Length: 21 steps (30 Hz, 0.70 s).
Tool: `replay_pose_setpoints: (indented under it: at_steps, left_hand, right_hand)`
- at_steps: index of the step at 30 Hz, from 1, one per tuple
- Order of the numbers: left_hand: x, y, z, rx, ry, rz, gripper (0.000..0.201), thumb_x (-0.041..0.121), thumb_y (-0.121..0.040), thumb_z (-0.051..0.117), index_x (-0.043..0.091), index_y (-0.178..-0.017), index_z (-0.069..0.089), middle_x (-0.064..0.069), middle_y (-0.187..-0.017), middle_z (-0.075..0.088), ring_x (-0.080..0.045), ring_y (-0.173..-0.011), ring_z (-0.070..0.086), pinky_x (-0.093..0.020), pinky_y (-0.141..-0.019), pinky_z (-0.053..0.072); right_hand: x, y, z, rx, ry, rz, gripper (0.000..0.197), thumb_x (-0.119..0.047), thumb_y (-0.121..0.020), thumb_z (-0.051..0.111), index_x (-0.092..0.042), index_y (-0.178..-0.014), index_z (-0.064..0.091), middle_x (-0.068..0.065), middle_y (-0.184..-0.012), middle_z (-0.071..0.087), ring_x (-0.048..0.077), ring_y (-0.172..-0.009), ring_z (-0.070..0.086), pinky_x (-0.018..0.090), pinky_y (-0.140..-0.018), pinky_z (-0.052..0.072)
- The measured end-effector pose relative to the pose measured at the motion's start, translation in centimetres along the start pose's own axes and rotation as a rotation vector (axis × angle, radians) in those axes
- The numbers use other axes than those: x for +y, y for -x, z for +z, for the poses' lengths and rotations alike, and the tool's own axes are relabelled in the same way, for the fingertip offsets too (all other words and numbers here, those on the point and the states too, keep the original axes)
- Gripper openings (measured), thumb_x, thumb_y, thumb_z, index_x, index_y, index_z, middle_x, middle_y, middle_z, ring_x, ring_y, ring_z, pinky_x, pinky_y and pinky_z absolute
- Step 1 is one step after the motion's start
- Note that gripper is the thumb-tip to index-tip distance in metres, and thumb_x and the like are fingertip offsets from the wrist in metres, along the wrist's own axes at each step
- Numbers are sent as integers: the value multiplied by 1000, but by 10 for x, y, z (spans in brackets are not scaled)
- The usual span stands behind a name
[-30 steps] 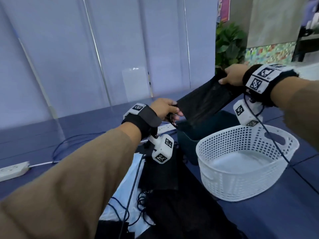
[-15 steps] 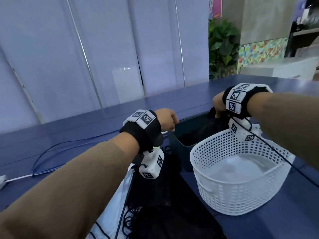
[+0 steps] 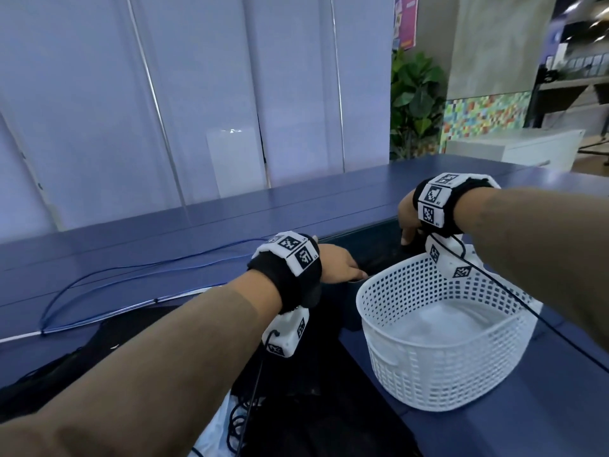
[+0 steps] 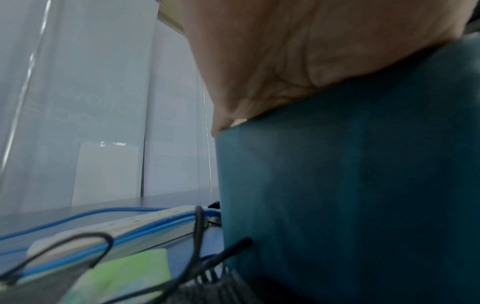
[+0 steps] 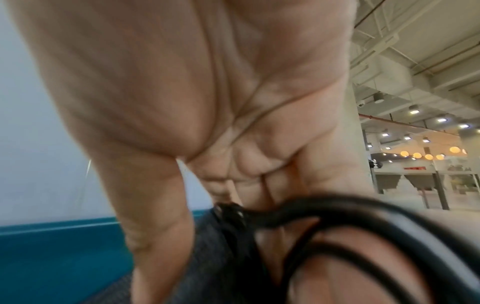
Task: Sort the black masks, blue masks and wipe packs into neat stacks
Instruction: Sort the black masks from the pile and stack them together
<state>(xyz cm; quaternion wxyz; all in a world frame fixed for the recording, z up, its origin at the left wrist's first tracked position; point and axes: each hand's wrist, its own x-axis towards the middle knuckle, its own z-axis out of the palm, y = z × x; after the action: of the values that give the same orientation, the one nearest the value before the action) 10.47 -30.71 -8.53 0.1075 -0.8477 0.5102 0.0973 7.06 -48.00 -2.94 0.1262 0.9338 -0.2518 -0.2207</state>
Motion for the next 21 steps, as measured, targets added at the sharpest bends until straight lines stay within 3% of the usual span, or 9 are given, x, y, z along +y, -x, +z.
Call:
replay_pose_setpoints:
  at_steps: [4, 5, 7, 9, 11, 14, 17, 19, 21]
  left_hand:
    - [4, 3, -3, 12, -38, 30, 42, 27, -102, 30, 8, -130, 55, -6, -140, 50, -23, -129, 41, -37, -103, 22]
    - [4, 3, -3, 13, -77, 40, 41, 23, -103, 29, 8, -133, 51, -6, -143, 47, -22, -131, 38, -36, -102, 21]
    - [3, 1, -1, 7, -147, 38, 40, 18, -103, 28, 11, -138, 46, -3, -146, 42, -20, -136, 33, -44, -106, 15]
    - [3, -1, 3, 4, -191, 22, 39, 19, -103, 30, 14, -138, 46, 1, -146, 42, -19, -137, 31, -64, -107, 11]
    - [-1, 0, 4, 64, -28, 18, 37, 25, -101, 34, 15, -130, 55, 1, -139, 50, -20, -132, 38, -66, -109, 8]
    - [-15, 9, 3, 272, 361, 41, 35, 38, -94, 43, 18, -113, 65, -1, -119, 64, -22, -115, 53, -47, -110, 28]
    - [-30, 33, -12, 420, 562, 56, 32, 33, -94, 51, 12, -111, 67, -6, -112, 67, -19, -106, 59, -26, -91, 42]
    - [-44, 58, -25, 448, 668, 58, 24, 22, -97, 50, 10, -110, 65, -3, -111, 67, -14, -98, 60, -16, -80, 43]
    - [-60, 87, -29, 385, 772, 36, 18, 19, -99, 46, 17, -107, 62, 2, -107, 65, -12, -92, 61, -20, -80, 43]
  right_hand:
    - [-13, 2, -2, 87, 74, -26, 33, -37, -89, 61, -5, -95, 65, 2, -83, 57, 22, -80, 54, 33, -80, 44]
    - [-15, 4, 0, 78, 78, -25, 32, -37, -90, 59, -5, -87, 64, 2, -79, 57, 21, -78, 53, 32, -78, 43]
    - [-17, 5, 1, 42, 44, -16, 32, -36, -92, 56, -11, -72, 61, -2, -68, 54, 20, -75, 55, 31, -79, 46]
    - [-17, 6, 2, 11, -23, -49, 24, -30, -92, 57, -9, -95, 69, -1, -74, 58, 20, -76, 55, 30, -78, 49]
    - [-16, 9, 1, -17, -51, -59, 32, -27, -93, 55, -5, -115, 63, 1, -77, 61, 16, -71, 55, 25, -69, 46]
    - [-17, 18, -6, -35, -264, -64, 33, -24, -96, 53, 0, -116, 61, 7, -85, 72, 13, -59, 58, 22, -53, 46]
    - [-17, 43, -22, 21, -540, -148, 35, -25, -100, 44, 0, -124, 50, 11, -102, 68, 16, -67, 61, 22, -53, 48]
    - [-22, 69, -37, 116, -688, -251, 33, -25, -99, 45, -2, -123, 50, 9, -96, 67, 22, -75, 64, 28, -65, 54]
    - [-34, 100, -45, 206, -821, -364, 30, -21, -98, 48, -3, -122, 51, 13, -100, 67, 28, -83, 63, 37, -75, 54]
